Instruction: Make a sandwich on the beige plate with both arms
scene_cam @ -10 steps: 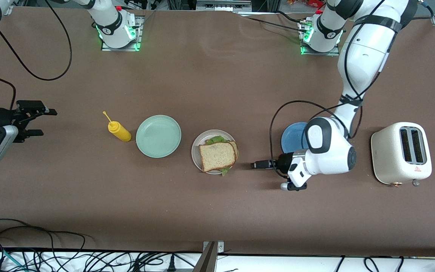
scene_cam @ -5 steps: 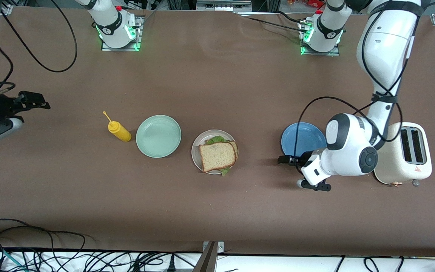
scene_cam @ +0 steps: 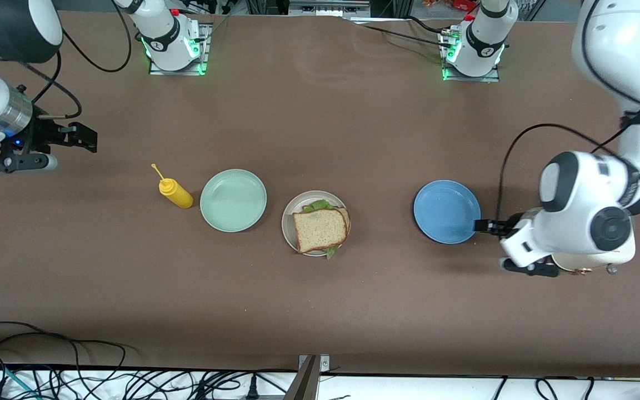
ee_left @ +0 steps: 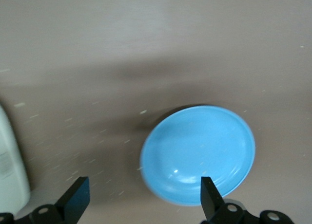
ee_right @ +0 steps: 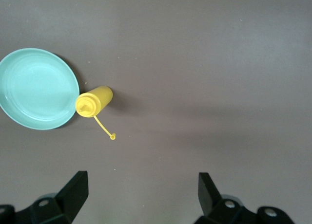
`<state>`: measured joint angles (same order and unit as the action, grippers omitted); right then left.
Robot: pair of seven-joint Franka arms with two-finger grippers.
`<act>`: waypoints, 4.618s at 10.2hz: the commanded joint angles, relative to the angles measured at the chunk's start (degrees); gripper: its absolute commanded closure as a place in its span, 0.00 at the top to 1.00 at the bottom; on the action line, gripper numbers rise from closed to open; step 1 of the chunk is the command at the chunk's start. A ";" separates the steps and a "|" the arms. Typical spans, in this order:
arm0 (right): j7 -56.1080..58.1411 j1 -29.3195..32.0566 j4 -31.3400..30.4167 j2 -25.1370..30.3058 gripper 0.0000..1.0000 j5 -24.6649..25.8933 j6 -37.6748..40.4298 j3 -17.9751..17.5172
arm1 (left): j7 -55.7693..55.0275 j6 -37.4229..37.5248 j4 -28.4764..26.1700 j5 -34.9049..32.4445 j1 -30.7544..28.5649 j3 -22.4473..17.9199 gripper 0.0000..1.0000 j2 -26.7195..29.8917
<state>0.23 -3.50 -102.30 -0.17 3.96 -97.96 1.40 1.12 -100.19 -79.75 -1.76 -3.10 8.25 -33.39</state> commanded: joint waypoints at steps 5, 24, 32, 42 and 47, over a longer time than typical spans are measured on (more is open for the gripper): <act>0.73 5.17 0.18 3.51 1.00 -4.83 1.07 0.97 | -1.12 14.29 0.12 -6.24 -1.56 -1.74 1.00 10.88; 3.20 4.55 0.53 3.51 1.00 -4.05 -0.04 0.88 | -7.27 18.72 -9.91 -2.29 11.27 -9.65 1.00 34.89; 3.20 4.38 0.79 3.60 1.00 -3.16 -0.04 0.97 | -8.16 19.86 -9.46 -0.35 11.98 -10.44 1.00 34.54; 3.20 4.38 0.88 3.25 1.00 -3.16 -0.13 0.97 | -8.24 17.84 -9.02 -0.44 10.93 -10.27 1.00 31.90; 3.20 4.38 0.88 3.25 1.00 -3.25 -0.22 1.06 | -8.24 16.43 -9.02 -0.71 10.84 -10.36 1.00 31.55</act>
<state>2.90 1.13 -102.02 2.98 0.12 -98.33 2.29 -6.59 -83.31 -89.24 -3.26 7.74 -1.90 -1.35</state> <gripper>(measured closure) 0.000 0.000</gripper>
